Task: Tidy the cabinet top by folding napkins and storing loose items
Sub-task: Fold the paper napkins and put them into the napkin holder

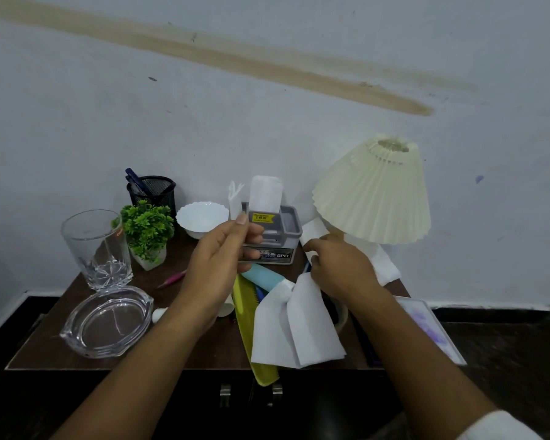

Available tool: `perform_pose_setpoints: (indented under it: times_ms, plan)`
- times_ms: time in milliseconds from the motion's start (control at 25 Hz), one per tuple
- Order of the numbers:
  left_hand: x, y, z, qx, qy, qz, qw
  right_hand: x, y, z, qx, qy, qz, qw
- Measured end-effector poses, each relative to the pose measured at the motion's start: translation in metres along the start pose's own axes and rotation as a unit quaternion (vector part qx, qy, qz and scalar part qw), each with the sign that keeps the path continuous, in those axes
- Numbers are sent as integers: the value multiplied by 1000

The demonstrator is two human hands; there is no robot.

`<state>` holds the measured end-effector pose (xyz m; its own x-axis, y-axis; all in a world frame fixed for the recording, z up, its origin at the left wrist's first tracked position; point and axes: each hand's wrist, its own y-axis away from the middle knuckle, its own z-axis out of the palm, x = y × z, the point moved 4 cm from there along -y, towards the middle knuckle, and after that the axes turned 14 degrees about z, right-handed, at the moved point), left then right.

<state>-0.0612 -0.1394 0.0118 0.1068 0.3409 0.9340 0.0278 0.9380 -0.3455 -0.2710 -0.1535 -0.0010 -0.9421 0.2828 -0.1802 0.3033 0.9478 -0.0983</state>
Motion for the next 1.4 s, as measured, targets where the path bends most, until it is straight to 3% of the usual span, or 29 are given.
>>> perform_pose_setpoints:
  times_ms: [240,760,1000,1400]
  plan:
    - [-4,-1,-1,-6,-10,0,1000,-1,-4,21,-69,38,10,997]
    - [-10,3,1,-24,-6,-23,999,-2,-2,14,-42,-30,74,996]
    - [-15,3,23,-44,2,-53,998,2,-2,3,-48,-129,70,988]
    - [-23,7,62,-134,107,-156,973,-2,44,-17,-58,-377,52,923]
